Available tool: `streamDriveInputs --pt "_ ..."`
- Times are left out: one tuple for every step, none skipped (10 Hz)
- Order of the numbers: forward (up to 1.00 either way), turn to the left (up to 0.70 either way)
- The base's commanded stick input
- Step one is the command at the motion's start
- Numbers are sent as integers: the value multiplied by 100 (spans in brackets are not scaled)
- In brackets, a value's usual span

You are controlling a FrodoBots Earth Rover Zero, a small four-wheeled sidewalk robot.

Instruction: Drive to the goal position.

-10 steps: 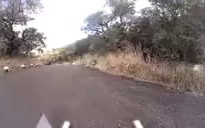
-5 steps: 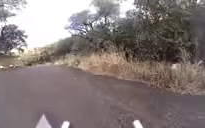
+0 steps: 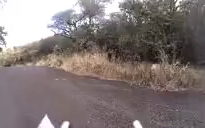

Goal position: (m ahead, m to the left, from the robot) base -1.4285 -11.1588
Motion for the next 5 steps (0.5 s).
streamDriveInputs --pt "0 -50" --pt "0 -50" --pt "0 -50" --pt "0 -50" --pt "0 -50"
